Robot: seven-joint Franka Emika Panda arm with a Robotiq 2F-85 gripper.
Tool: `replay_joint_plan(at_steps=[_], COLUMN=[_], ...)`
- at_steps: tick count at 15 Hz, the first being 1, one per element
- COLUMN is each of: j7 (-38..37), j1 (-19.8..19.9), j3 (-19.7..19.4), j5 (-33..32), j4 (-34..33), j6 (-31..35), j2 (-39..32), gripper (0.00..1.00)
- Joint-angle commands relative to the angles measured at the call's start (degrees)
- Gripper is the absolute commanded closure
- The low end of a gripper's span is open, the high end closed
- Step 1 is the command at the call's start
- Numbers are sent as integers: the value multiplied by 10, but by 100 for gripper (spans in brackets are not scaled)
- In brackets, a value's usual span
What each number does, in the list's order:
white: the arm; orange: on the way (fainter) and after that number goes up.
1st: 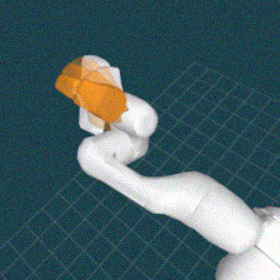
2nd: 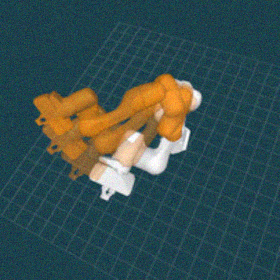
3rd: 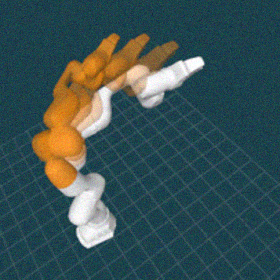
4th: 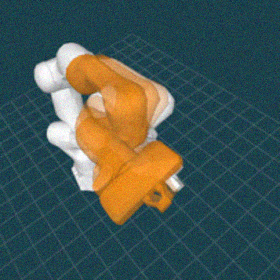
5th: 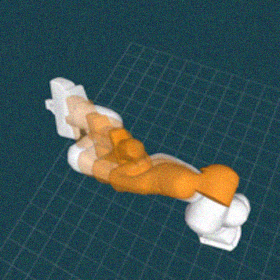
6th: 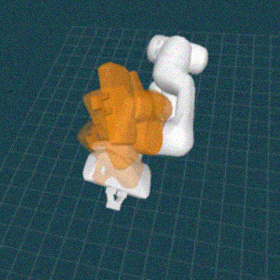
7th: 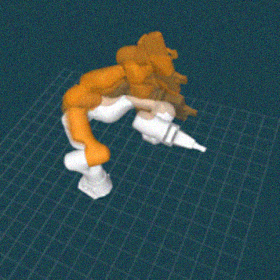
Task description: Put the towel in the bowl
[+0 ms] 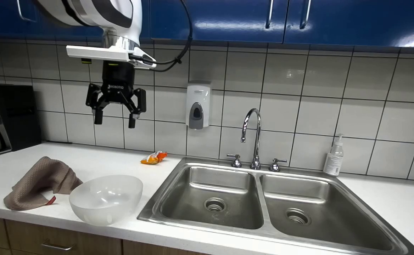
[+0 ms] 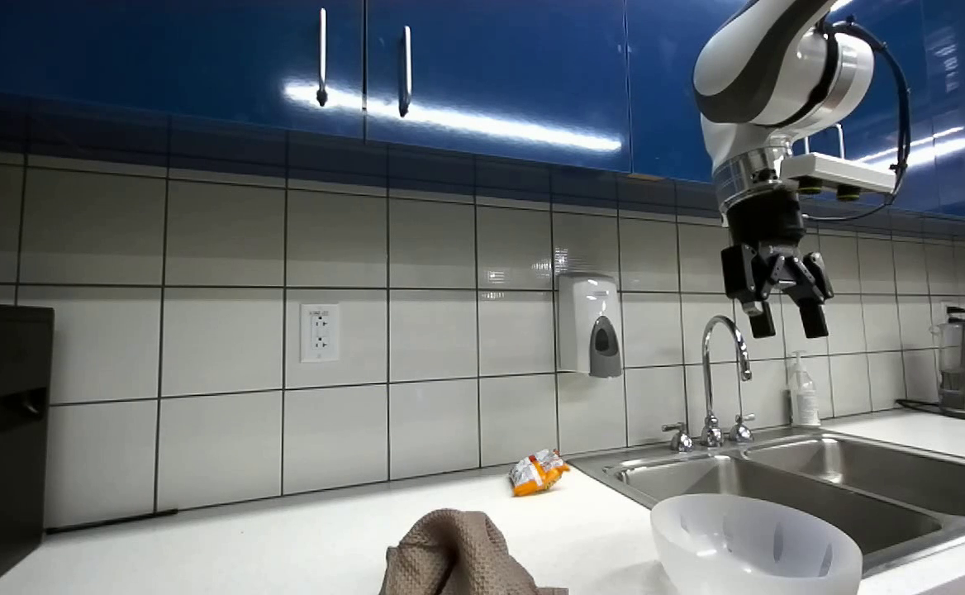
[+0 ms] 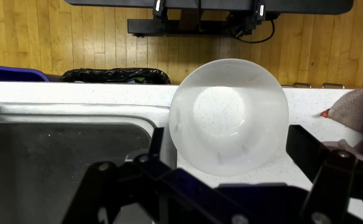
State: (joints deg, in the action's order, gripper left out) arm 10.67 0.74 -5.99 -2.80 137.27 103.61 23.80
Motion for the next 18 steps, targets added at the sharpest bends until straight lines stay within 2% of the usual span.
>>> replay_joint_plan(at_steps=[1, 8, 14, 18], j7=[-8, -43, -101, -142], j1=[-8, -33, -59, -85], j3=[16, 50, 97, 128], j5=[19, 59, 65, 79], j4=[21, 60, 91, 104], j6=[22, 79, 139, 136], j2=[10, 9, 11, 19], gripper=[0, 0, 0, 0])
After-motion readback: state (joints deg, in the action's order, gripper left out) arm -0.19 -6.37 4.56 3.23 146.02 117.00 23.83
